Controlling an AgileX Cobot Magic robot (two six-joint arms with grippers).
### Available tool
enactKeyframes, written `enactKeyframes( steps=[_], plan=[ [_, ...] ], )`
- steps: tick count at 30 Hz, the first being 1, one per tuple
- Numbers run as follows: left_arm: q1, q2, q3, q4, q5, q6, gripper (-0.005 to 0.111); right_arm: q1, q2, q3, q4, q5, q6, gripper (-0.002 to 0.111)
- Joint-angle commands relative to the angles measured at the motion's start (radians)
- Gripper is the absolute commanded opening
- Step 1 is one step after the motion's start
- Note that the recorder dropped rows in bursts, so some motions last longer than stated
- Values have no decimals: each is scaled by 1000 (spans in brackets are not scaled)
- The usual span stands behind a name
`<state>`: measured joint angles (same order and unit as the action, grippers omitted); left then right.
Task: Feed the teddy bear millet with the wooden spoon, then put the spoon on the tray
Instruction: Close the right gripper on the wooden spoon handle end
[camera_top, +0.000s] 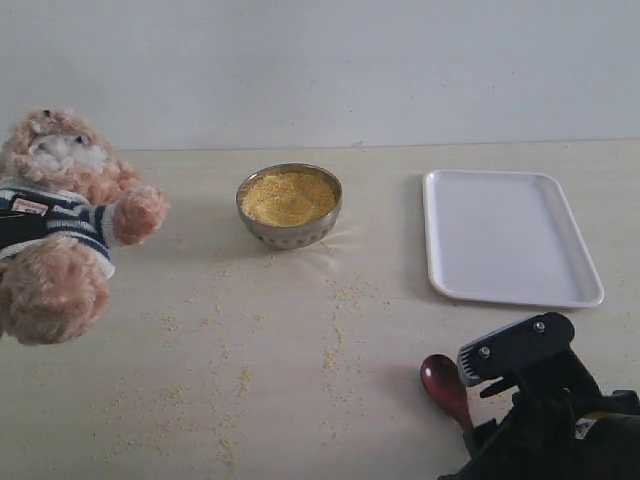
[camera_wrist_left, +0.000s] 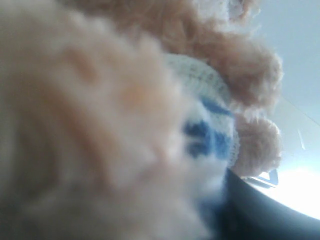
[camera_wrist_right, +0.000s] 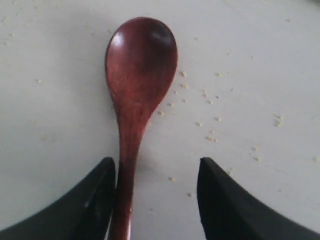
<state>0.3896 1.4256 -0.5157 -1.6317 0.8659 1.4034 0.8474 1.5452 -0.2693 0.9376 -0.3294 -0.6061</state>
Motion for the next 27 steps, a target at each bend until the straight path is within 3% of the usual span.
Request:
enactKeyframes(
  steps=[1,12,18,23,27],
  plan=[
    [-4,1,3,-10,27,4,5,0,1,-2,22,67,-58,50],
    [-4,1,3,-10,27,4,5,0,1,2,46,198,-46,50],
    [-4,1,3,-10,53,4,5,0,-18,47,52,145,0,50],
    [-4,1,3,-25,57,4,5,0,-148,155,50,52,51,50],
    [-4,1,3,-32,57,4,5,0,-283,191,50,126,42,50]
  ],
)
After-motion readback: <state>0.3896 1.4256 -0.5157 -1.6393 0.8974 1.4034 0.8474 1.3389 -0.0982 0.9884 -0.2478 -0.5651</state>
